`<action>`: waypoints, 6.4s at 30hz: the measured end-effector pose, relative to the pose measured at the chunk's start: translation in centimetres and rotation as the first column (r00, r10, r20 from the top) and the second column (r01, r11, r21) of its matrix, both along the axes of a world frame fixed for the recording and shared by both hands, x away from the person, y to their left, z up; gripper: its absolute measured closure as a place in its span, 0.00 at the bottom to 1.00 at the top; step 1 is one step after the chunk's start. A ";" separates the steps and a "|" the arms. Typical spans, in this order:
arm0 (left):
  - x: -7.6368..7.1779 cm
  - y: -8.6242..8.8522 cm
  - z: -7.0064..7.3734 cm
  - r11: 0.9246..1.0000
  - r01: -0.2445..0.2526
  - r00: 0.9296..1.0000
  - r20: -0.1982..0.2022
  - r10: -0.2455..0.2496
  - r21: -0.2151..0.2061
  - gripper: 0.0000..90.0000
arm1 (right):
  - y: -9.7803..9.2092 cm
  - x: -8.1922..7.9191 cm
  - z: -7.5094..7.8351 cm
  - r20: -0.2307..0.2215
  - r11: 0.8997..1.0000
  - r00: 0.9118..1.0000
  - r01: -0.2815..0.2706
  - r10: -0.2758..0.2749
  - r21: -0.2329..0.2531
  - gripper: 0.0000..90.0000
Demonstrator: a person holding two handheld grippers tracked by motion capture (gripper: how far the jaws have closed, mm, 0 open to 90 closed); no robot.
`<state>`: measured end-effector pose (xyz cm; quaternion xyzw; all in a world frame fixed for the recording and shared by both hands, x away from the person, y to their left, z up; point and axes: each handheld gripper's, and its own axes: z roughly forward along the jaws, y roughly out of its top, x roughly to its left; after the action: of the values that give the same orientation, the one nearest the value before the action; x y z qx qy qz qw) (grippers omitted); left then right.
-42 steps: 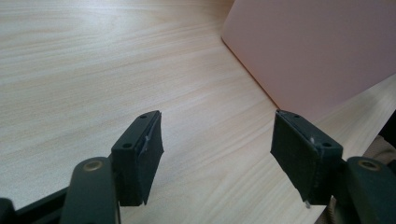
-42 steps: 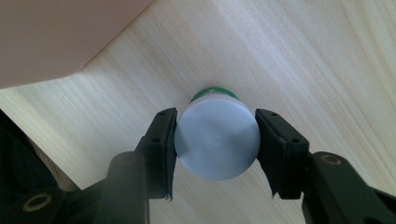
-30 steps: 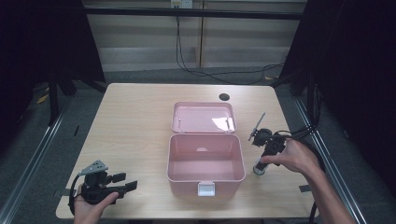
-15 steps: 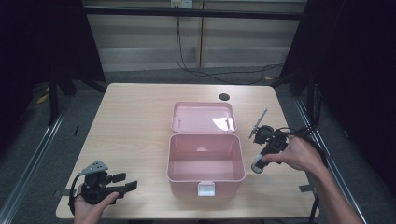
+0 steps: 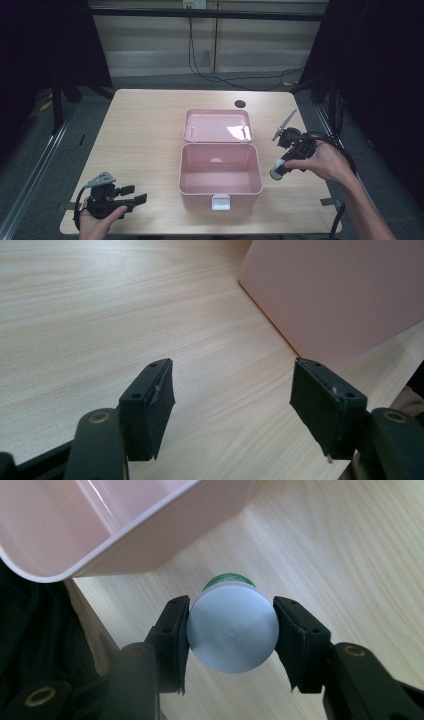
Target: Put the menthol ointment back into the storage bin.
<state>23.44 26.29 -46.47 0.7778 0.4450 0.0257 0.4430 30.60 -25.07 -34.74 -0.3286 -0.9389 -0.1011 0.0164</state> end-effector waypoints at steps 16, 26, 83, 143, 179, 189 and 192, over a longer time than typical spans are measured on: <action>0.0 0.0 0.0 1.000 0.000 1.000 0.002 0.000 0.003 0.38 | -1.3 -1.4 3.3 0.100 0.994 0.995 0.013 -0.024 0.112 0.57; 0.0 0.0 0.0 1.000 -0.001 1.000 -0.001 0.001 0.002 0.38 | -1.3 -1.6 5.4 0.149 0.985 0.989 -0.011 -0.015 0.175 0.57; 0.0 0.0 0.0 1.000 0.000 1.000 0.001 0.000 0.002 0.38 | 11.8 2.1 5.7 0.235 0.886 0.901 -0.413 0.364 0.213 0.57; 0.3 -0.1 0.0 1.000 0.009 1.000 0.005 -0.009 0.008 0.37 | 23.5 3.8 -0.7 0.047 0.829 0.829 -0.559 0.558 0.023 0.57; 0.2 0.1 0.1 1.000 -0.002 1.000 0.006 0.002 0.002 0.37 | 24.6 3.8 -4.8 -0.033 0.826 0.825 -0.564 0.564 -0.002 0.57; 0.2 0.0 0.0 1.000 -0.001 1.000 0.007 0.001 0.004 0.37 | 24.8 4.0 -5.8 -0.043 0.833 0.832 -0.554 0.553 0.000 0.57; 0.2 0.0 0.0 1.000 -0.001 1.000 0.007 0.001 0.005 0.37 | 24.9 4.0 -6.2 -0.048 0.834 0.833 -0.552 0.551 -0.001 0.56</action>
<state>23.62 26.27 -46.46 0.7787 0.4437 0.0298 0.4425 34.60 -0.17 -40.98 -0.0464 -0.9938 -0.0776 0.0640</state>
